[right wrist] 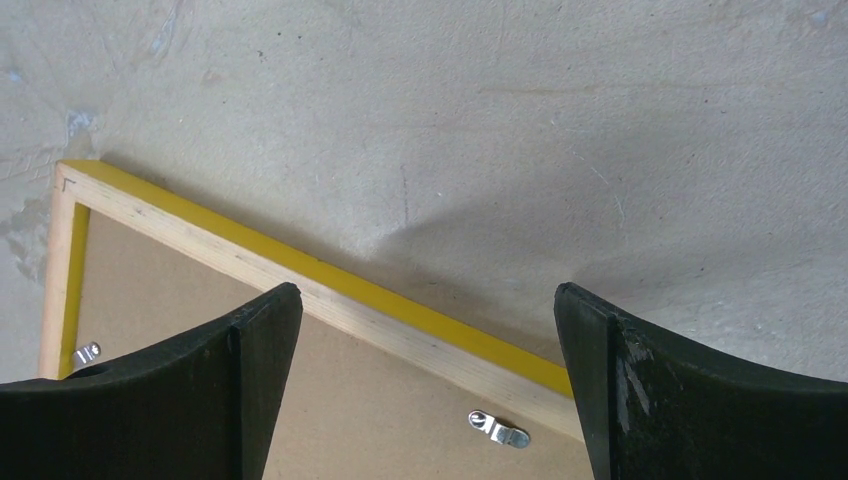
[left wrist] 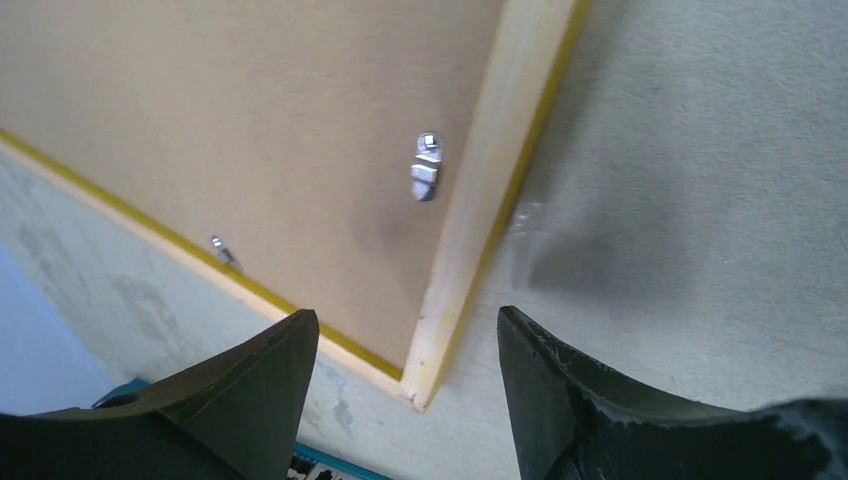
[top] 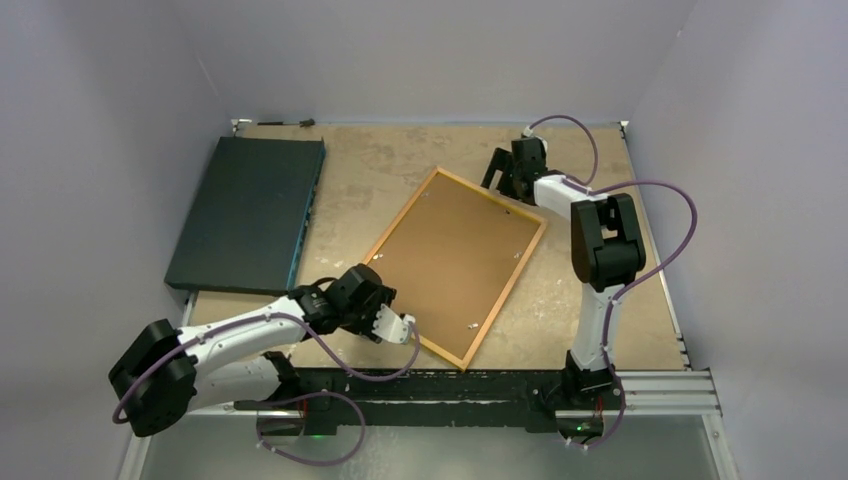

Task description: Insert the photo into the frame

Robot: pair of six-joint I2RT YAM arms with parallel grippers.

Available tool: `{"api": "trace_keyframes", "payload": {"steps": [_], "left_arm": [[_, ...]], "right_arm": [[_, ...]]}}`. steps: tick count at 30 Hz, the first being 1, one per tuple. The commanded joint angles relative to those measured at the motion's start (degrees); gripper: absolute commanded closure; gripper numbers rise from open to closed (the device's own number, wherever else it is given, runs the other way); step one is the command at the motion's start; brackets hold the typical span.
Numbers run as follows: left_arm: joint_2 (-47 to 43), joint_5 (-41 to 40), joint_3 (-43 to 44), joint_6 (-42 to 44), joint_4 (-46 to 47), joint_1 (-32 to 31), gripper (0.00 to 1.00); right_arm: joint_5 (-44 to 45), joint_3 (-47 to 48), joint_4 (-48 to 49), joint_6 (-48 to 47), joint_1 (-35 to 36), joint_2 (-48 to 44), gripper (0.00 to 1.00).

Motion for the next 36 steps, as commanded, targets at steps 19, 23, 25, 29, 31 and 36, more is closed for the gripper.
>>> {"api": "trace_keyframes", "payload": {"steps": [19,23,25,29,31,36], "left_arm": [[20.2,-7.8,9.3,5.9,27.8,10.7,0.35],[24.0,-6.3,19.3,-2.7,16.3,16.5,0.34],[24.9,-5.6,23.0,-5.9,12.4,18.8,0.34],[24.6,-1.4,27.8,-13.0,4.5,21.9,0.34],[25.0,1.0,29.5,-17.1,0.3,23.9,0.35],[31.5,10.5,35.3,-26.4,-8.1,32.0,0.43]], "right_arm": [[1.4,-4.7,0.6,5.3,-3.0,-4.3,0.02],[6.6,-8.8,3.8,7.7,-3.6,-9.6,0.03],[8.0,-8.4,4.5,7.9,-3.6,-11.6,0.03],[8.3,-6.5,6.2,5.5,-2.3,-15.1,0.03],[8.4,-4.8,4.5,5.3,-1.7,-15.5,0.03],[-2.5,-7.6,12.3,0.8,1.2,-17.7,0.05]]}}
